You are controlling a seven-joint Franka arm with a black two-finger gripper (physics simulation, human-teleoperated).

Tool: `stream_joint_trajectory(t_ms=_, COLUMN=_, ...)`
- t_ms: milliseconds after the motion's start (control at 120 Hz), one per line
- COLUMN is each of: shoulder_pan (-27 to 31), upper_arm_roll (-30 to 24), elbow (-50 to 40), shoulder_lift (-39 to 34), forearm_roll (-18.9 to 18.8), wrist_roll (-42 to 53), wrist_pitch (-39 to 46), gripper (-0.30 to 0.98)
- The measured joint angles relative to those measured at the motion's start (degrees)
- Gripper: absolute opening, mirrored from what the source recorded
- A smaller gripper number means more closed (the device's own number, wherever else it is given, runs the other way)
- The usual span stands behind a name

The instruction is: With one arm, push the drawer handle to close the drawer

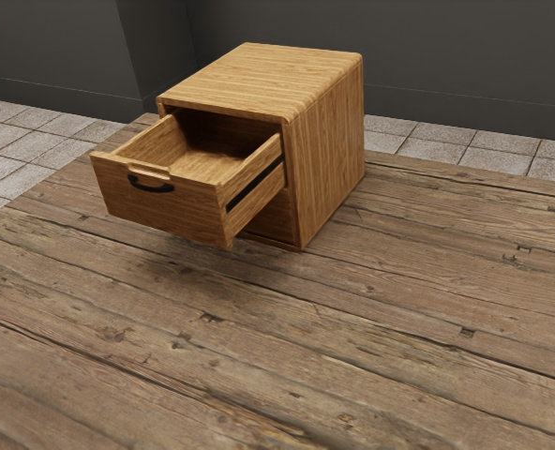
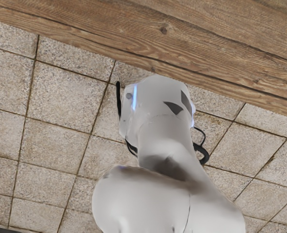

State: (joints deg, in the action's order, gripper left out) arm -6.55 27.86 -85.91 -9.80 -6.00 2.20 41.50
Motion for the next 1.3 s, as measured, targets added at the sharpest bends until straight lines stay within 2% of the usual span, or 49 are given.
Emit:
stream_joint_trajectory(t_ms=75, shoulder_pan=0.28, upper_arm_roll=1.38, elbow=-3.89, shoulder_lift=-0.59, forearm_roll=-1.15, wrist_roll=0.94, wrist_pitch=11.76, gripper=0.69)
stream_joint_trajectory(t_ms=133, shoulder_pan=0.23, upper_arm_roll=0.49, elbow=-0.57, shoulder_lift=-1.21, forearm_roll=-1.98, wrist_roll=1.6, wrist_pitch=17.62, gripper=0.69)
stream_joint_trajectory(t_ms=217, shoulder_pan=0.16, upper_arm_roll=-5.93, elbow=7.71, shoulder_lift=-1.26, forearm_roll=-2.99, wrist_roll=2.34, wrist_pitch=22.65, gripper=0.69)
stream_joint_trajectory(t_ms=267, shoulder_pan=-0.24, upper_arm_roll=-9.44, elbow=9.51, shoulder_lift=-1.23, forearm_roll=-3.68, wrist_roll=2.76, wrist_pitch=24.81, gripper=0.69)
stream_joint_trajectory(t_ms=342, shoulder_pan=-0.33, upper_arm_roll=-11.94, elbow=10.35, shoulder_lift=-1.13, forearm_roll=-4.17, wrist_roll=3.16, wrist_pitch=27.18, gripper=0.68)
stream_joint_trajectory(t_ms=408, shoulder_pan=-0.2, upper_arm_roll=-14.76, elbow=10.22, shoulder_lift=-1.05, forearm_roll=-4.81, wrist_roll=2.83, wrist_pitch=28.62, gripper=0.52)
stream_joint_trajectory(t_ms=467, shoulder_pan=-0.28, upper_arm_roll=-18.42, elbow=9.87, shoulder_lift=-1.0, forearm_roll=-7.32, wrist_roll=2.57, wrist_pitch=29.52, gripper=0.36)
stream_joint_trajectory(t_ms=550, shoulder_pan=-0.34, upper_arm_roll=-20.08, elbow=8.53, shoulder_lift=-1.19, forearm_roll=-9.39, wrist_roll=2.25, wrist_pitch=29.92, gripper=0.19)
stream_joint_trajectory(t_ms=600, shoulder_pan=-0.18, upper_arm_roll=-20.71, elbow=5.06, shoulder_lift=-2.55, forearm_roll=-9.73, wrist_roll=1.88, wrist_pitch=30.02, gripper=0.11)
stream_joint_trajectory(t_ms=700, shoulder_pan=0.5, upper_arm_roll=-22.33, elbow=-7.59, shoulder_lift=-8.22, forearm_roll=-9.48, wrist_roll=0.63, wrist_pitch=32.31, gripper=0.02)
stream_joint_trajectory(t_ms=908, shoulder_pan=1.57, upper_arm_roll=-22.74, elbow=-24.86, shoulder_lift=-12.4, forearm_roll=-7.69, wrist_roll=-2.38, wrist_pitch=41.13, gripper=-0.06)
stream_joint_trajectory(t_ms=1133, shoulder_pan=3.4, upper_arm_roll=-21.0, elbow=-34.03, shoulder_lift=-12.34, forearm_roll=-7.4, wrist_roll=-4.75, wrist_pitch=54.35, gripper=-0.09)
stream_joint_trajectory(t_ms=1300, shoulder_pan=3.22, upper_arm_roll=-18.03, elbow=-35.67, shoulder_lift=-7.52, forearm_roll=-7.61, wrist_roll=-5.98, wrist_pitch=66.63, gripper=-0.1)
